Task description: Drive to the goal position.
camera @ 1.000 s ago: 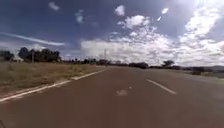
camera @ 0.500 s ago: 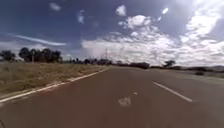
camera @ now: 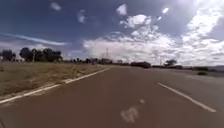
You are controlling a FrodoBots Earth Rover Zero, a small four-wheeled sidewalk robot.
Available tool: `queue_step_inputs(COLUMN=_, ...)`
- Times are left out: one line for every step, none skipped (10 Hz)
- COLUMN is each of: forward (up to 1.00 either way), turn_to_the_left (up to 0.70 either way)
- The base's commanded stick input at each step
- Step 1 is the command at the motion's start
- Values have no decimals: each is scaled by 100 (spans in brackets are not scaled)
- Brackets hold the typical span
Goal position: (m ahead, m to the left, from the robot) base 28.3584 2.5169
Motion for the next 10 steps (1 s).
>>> queue_step_inputs(forward=100, turn_to_the_left=0)
queue_step_inputs(forward=100, turn_to_the_left=0)
queue_step_inputs(forward=100, turn_to_the_left=0)
queue_step_inputs(forward=100, turn_to_the_left=0)
queue_step_inputs(forward=100, turn_to_the_left=0)
queue_step_inputs(forward=100, turn_to_the_left=0)
queue_step_inputs(forward=100, turn_to_the_left=0)
queue_step_inputs(forward=100, turn_to_the_left=0)
queue_step_inputs(forward=100, turn_to_the_left=0)
queue_step_inputs(forward=100, turn_to_the_left=0)
